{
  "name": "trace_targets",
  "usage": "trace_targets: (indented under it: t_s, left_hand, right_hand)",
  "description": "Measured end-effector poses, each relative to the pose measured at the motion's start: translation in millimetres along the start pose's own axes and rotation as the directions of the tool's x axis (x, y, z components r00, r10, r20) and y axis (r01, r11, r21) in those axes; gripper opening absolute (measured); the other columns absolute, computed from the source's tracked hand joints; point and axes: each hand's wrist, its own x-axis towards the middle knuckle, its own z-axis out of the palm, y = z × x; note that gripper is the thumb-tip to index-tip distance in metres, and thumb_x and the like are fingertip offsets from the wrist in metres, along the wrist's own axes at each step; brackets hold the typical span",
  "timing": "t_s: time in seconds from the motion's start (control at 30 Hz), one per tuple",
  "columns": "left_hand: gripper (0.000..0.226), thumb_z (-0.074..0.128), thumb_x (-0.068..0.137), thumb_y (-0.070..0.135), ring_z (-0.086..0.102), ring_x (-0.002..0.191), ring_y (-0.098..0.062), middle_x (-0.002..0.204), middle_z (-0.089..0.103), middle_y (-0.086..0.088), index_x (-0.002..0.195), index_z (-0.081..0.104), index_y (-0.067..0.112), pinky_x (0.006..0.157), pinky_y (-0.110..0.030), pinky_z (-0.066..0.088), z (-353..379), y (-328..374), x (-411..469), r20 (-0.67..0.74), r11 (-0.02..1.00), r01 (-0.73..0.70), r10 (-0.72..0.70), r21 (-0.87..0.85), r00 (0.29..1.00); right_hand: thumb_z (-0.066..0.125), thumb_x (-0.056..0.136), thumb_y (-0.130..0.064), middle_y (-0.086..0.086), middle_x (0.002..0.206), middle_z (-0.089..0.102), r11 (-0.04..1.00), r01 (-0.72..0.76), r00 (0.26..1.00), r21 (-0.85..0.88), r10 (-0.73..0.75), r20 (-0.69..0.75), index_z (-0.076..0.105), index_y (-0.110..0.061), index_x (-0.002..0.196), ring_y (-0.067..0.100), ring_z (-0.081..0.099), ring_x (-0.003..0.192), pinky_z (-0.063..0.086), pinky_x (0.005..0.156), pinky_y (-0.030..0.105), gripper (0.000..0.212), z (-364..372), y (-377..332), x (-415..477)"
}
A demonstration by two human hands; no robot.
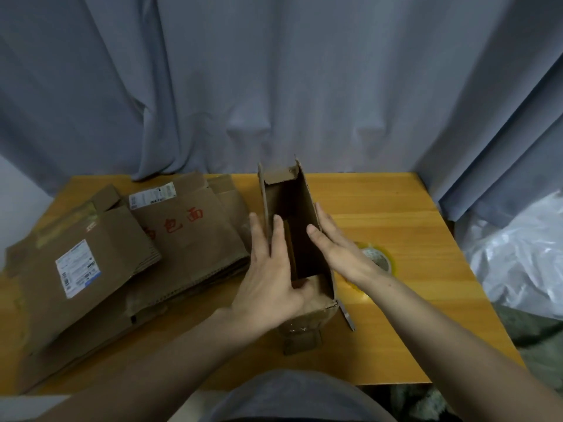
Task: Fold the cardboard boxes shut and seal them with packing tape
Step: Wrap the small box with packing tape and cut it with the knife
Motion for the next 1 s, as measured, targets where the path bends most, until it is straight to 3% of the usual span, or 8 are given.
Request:
trace_targets:
  t_s: [0.07,0.13,0.3,0.37,0.47,0.67,0.87,1.0]
  left_hand:
    - [0.102,0.058,0.089,0.038,-0.015,0.144,-0.010,0.156,-0.027,0.002,0.146,-0.025,0.019,0.119,-0.034,0.017,1,-7,5,0.000,0.992,-0.007,0.007,-0.123,1.000]
    - [0.091,0.052,0.093,0.033,-0.004,0.146,-0.007,0.160,-0.012,0.003,0.148,-0.019,0.017,0.119,-0.033,0.018,2,-14,9,-0.009,0.990,-0.042,0.041,-0.134,0.999]
    - [0.072,0.041,0.099,0.036,-0.004,0.144,-0.001,0.159,-0.007,0.009,0.151,-0.007,0.022,0.120,-0.027,0.010,10,-22,16,0.014,0.984,-0.081,0.084,-0.159,0.996]
    - [0.062,0.034,0.101,0.037,-0.006,0.143,0.001,0.159,-0.005,0.010,0.151,0.000,0.024,0.119,-0.023,0.002,13,-26,20,0.021,0.981,-0.082,0.087,-0.177,0.996]
    - [0.054,0.031,0.103,0.031,-0.010,0.143,0.001,0.158,-0.005,0.012,0.151,0.007,0.026,0.118,-0.023,-0.003,17,-36,26,0.050,0.982,-0.100,0.109,-0.157,0.993]
    - [0.059,0.049,0.098,0.026,-0.016,0.143,-0.004,0.154,-0.009,0.013,0.149,0.019,0.026,0.120,-0.031,0.001,25,-58,40,0.114,0.978,-0.196,0.203,-0.068,0.973]
    - [0.063,0.058,0.092,0.031,0.002,0.145,-0.014,0.157,0.010,0.005,0.148,0.029,0.024,0.116,-0.029,0.006,23,-64,43,0.043,0.978,-0.210,0.210,0.011,0.977]
    - [0.055,0.059,0.092,0.031,0.015,0.140,-0.020,0.152,0.024,-0.001,0.143,0.041,0.024,0.114,-0.028,0.014,18,-65,52,0.002,0.969,-0.233,0.234,0.082,0.972]
  right_hand:
    - [0.028,0.097,-0.055,-0.011,0.159,-0.009,0.998,-0.015,1.000,-0.061,0.016,0.007,-0.005,-0.046,0.147,0.008,-0.008,0.145,0.009,0.114,0.033,0.061,3,2,2]
    - [0.028,0.099,-0.051,-0.005,0.160,-0.010,0.985,-0.017,1.000,-0.171,0.018,0.007,-0.008,-0.045,0.148,0.013,0.000,0.146,0.015,0.113,0.033,0.060,7,3,6]
    - [0.026,0.101,-0.047,0.005,0.160,-0.011,0.918,-0.032,0.999,-0.395,0.035,0.000,-0.005,-0.037,0.150,0.025,0.011,0.146,0.025,0.112,0.037,0.059,14,4,13]
    - [0.022,0.101,-0.049,0.006,0.160,-0.009,0.925,-0.045,0.999,-0.376,0.050,0.003,0.005,-0.035,0.151,0.024,0.010,0.146,0.020,0.114,0.033,0.055,13,1,11]
    - [0.027,0.103,-0.035,0.008,0.160,-0.006,0.934,-0.041,0.998,-0.354,0.054,0.025,0.015,-0.031,0.151,0.021,0.008,0.147,0.016,0.113,0.027,0.050,7,-2,11]
    - [0.043,0.098,-0.014,0.005,0.160,0.000,0.930,-0.049,0.996,-0.364,0.072,0.050,0.026,-0.032,0.149,0.018,0.006,0.147,0.016,0.113,0.022,0.057,3,12,14]
    - [0.055,0.094,-0.012,0.006,0.159,0.010,0.954,-0.036,0.999,-0.299,0.034,-0.011,0.044,-0.027,0.140,0.016,0.011,0.146,0.015,0.115,0.022,0.050,7,19,15]
    - [0.055,0.092,-0.022,0.007,0.160,0.000,0.930,-0.050,0.999,-0.364,0.054,0.000,0.036,-0.027,0.145,0.017,0.009,0.146,0.018,0.114,0.023,0.056,10,12,15]
